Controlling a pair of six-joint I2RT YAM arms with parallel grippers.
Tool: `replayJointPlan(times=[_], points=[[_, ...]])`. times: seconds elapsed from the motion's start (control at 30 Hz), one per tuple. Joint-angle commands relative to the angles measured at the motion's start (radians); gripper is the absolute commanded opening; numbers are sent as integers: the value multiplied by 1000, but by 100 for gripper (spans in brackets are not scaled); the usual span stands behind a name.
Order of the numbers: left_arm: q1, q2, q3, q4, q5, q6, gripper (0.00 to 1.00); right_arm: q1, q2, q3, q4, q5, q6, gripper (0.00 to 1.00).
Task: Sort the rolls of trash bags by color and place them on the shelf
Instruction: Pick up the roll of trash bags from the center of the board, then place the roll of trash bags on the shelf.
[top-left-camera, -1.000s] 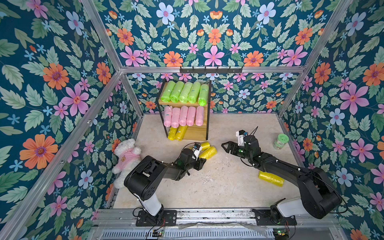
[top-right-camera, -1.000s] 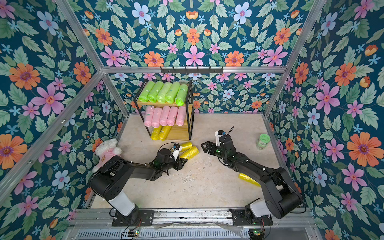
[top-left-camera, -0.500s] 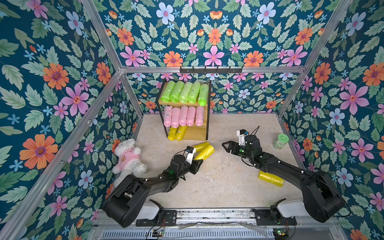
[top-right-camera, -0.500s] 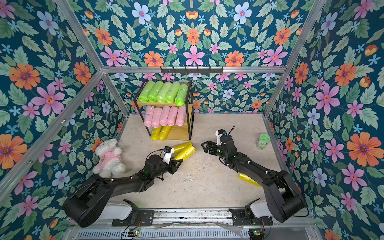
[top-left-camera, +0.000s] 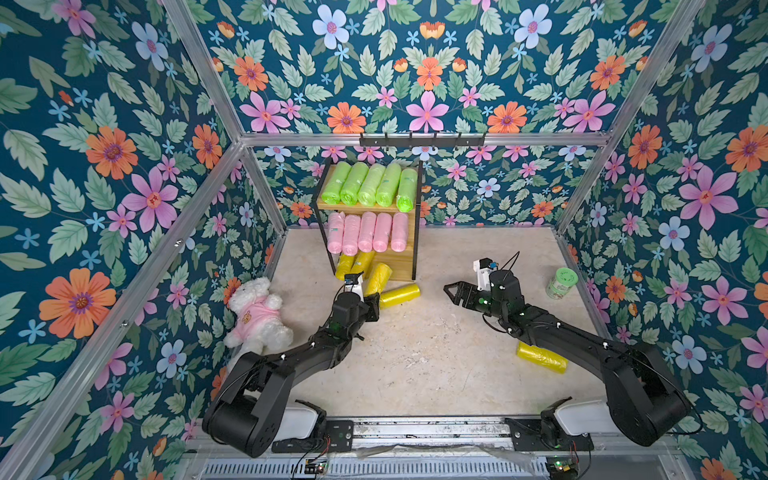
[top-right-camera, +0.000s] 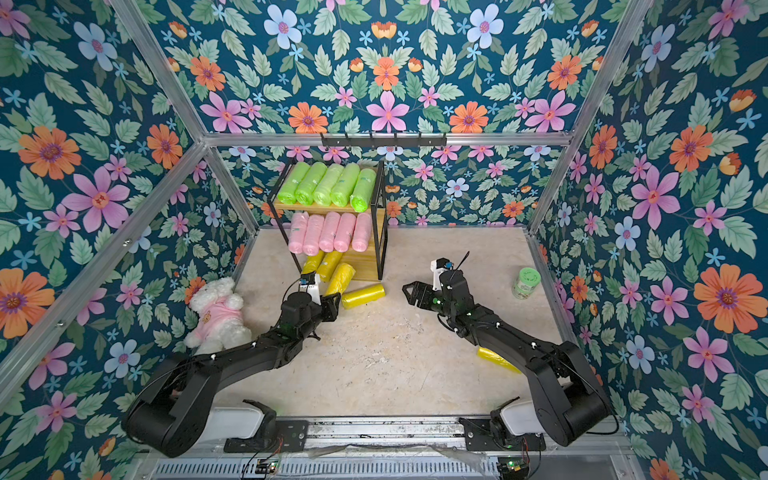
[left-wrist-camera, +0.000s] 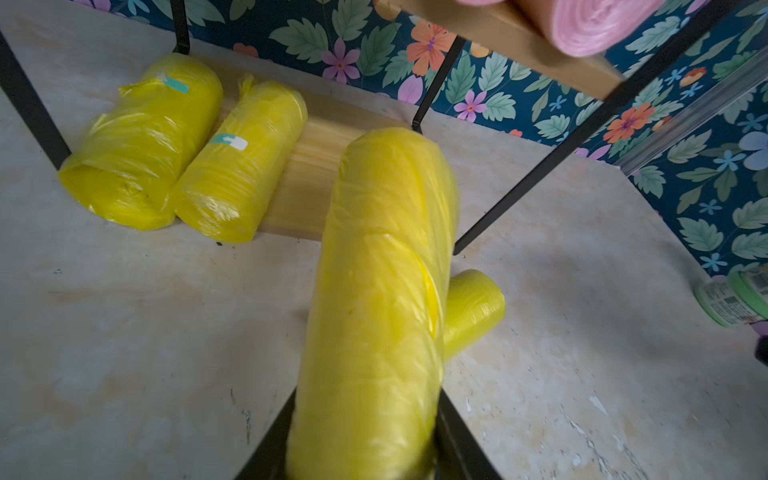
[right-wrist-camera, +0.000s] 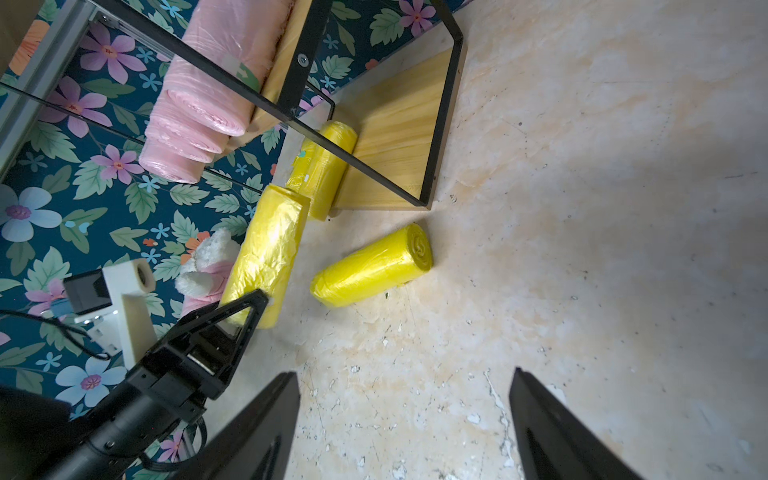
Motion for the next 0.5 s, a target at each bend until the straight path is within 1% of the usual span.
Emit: replayJointPlan(times=[0.0, 0.2, 0.3, 0.47], points=[[3, 67, 35, 102, -86, -23, 43, 3, -5, -6, 30, -7, 8, 84], [6, 191, 81, 184, -187, -18, 42, 4, -19, -18, 33, -5, 12, 84], [6, 254, 122, 211, -189, -15, 42, 4, -21, -22, 34, -3, 14, 84], [6, 331, 182, 238, -193, -52, 42, 6, -19, -25, 40, -5, 20, 84]])
